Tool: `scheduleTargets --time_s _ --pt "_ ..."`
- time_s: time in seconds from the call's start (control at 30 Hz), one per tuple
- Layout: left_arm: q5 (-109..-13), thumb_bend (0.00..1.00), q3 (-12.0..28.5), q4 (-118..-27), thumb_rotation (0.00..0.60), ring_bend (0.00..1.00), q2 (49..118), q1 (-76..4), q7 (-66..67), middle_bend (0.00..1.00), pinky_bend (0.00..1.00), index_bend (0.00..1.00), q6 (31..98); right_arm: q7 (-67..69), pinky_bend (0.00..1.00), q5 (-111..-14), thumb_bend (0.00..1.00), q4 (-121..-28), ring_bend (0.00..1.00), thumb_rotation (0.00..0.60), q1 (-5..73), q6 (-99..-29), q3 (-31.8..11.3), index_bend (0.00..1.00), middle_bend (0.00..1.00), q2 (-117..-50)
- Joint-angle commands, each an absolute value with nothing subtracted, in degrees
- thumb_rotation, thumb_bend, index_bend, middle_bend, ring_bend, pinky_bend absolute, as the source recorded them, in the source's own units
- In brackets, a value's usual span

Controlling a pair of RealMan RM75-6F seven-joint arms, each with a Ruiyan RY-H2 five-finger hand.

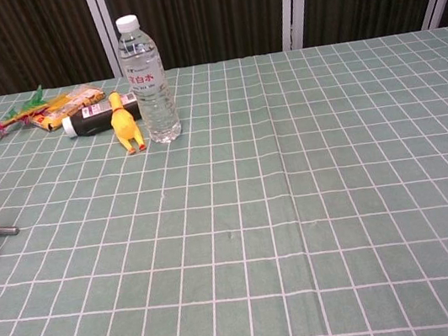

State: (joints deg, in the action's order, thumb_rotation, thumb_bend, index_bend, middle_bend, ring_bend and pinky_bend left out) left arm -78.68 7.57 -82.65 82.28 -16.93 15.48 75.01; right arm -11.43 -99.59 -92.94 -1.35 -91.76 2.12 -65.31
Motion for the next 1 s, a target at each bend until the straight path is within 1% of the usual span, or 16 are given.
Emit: scheduleTargets --time_s 0.03,0.1,0.23,0.33,0.47,0.57,0.8,1.0 --pt "-70.23 0.41 9.60 -87.87 0.600 1.00 86.46 -22.17 46.34 1.00 1.00 0.39 73.97 -11.38 0.00 -99.59 0.28 -92.95 0.00 0.600 -1.36 -91.81 2.12 0.00 0.00 -65.26" --pt "-67.03 0.41 10.23 -89.13 0.600 1.00 88.19 -23.05 53.51 1.00 1.00 0.39 74.69 -11.27 0.00 -99.59 0.28 -92.97 0.00 0.600 -1.37 -91.88 2.11 0.00 0.00 -65.20" --pt "-60.12 0.41 11.67 -92.76 0.600 1.00 90.04 -25.02 62.14 1.00 1.00 0.38 74.41 -10.83 0.00 -99.69 0.28 -93.01 0.00 0.600 -1.35 -91.89 2.20 0.00 0.00 -64.94" --pt "-57.28 0.41 12.03 -93.50 0.600 1.00 91.28 -26.50 64.83 1.00 1.00 0.37 74.17 -10.54 0.00 -99.73 0.28 -93.00 0.00 0.600 -1.23 -91.64 2.29 0.00 0.00 -64.77" --pt "-54.86 0.41 11.65 -91.69 0.600 1.00 93.60 -28.09 68.84 1.00 1.00 0.37 75.45 -10.24 0.00 -99.78 0.28 -93.07 0.00 0.600 -1.22 -91.73 2.31 0.00 0.00 -64.56" --pt "-53.02 0.41 11.64 -90.09 0.600 1.00 95.23 -29.07 70.51 1.00 1.00 0.39 76.12 -9.93 0.00 -99.81 0.28 -93.09 0.00 0.600 -1.29 -91.99 2.28 0.00 0.00 -64.46" --pt "-52.83 0.41 10.34 -86.69 0.600 1.00 96.78 -30.37 70.15 1.00 1.00 0.44 76.51 -9.63 0.00 -99.82 0.28 -93.04 0.00 0.600 -1.24 -91.94 2.30 0.00 0.00 -64.33" --pt "-52.11 0.41 8.69 -84.82 0.600 1.00 97.03 -30.44 70.36 1.00 1.00 0.43 76.90 -9.31 0.00 -100.12 0.28 -93.05 0.00 0.600 -1.39 -92.37 2.39 0.00 0.00 -64.17"
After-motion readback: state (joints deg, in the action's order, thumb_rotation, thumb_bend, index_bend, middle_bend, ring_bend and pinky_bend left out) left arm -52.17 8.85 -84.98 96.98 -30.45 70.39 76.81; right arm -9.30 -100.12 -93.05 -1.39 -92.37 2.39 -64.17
